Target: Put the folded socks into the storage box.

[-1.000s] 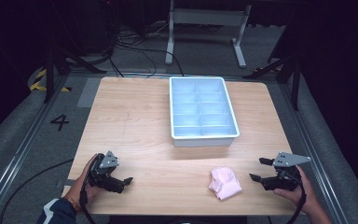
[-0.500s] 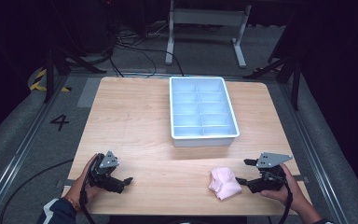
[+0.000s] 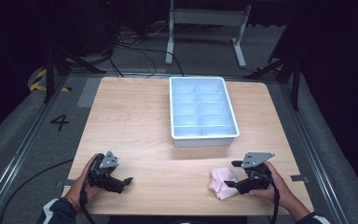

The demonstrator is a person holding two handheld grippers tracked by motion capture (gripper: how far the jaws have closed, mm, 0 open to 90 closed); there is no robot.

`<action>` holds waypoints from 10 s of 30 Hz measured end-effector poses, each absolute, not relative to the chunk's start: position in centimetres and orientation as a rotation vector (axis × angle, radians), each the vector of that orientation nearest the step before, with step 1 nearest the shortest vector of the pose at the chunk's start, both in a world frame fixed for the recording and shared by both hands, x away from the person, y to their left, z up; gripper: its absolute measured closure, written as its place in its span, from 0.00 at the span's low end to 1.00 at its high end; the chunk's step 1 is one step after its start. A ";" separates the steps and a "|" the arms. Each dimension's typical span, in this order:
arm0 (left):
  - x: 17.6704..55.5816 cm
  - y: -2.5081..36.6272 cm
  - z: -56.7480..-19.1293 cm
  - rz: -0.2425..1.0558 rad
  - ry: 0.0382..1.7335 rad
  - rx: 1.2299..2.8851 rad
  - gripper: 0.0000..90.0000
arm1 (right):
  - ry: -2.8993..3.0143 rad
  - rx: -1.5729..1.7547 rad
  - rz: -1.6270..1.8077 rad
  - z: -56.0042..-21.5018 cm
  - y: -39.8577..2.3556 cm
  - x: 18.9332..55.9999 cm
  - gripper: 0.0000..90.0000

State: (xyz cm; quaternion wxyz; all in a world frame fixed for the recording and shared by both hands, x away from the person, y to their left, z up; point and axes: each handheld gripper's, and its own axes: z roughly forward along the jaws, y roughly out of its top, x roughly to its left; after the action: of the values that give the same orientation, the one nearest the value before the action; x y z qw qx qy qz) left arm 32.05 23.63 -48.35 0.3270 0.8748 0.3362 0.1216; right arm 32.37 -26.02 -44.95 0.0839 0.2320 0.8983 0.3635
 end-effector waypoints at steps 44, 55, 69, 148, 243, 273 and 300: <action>32.0 23.6 -48.3 0.319 0.882 2.294 0.01 | 2.804 0.555 1.124 -47.1 -23.8 31.9 0.73; 32.0 23.7 -48.3 0.320 0.881 2.296 0.01 | 2.763 0.521 1.125 -46.5 -24.1 31.4 0.82; 32.0 23.7 -48.3 0.314 0.887 2.292 0.01 | 2.685 0.542 1.159 -45.5 -25.2 31.4 0.83; 32.0 23.7 -48.3 0.314 0.888 2.291 0.01 | 2.336 0.594 1.338 -37.1 -28.9 34.3 0.83; 31.7 23.7 -48.4 0.317 0.894 2.282 0.01 | 2.389 0.745 0.967 -40.4 -21.6 50.2 0.83; 31.7 23.8 -48.4 0.319 0.896 2.281 0.01 | 2.604 0.567 0.781 -41.6 -20.0 50.8 0.83; 31.6 23.8 -48.4 0.322 0.894 2.284 0.01 | 2.766 0.638 0.505 -42.8 -18.8 52.5 0.82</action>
State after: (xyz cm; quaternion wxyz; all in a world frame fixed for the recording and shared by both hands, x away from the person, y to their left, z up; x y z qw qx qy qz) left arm 31.64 23.81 -48.38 0.3276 0.8724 0.3413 0.1231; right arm 52.54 -18.81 -42.81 0.1289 0.2196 0.9513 0.1737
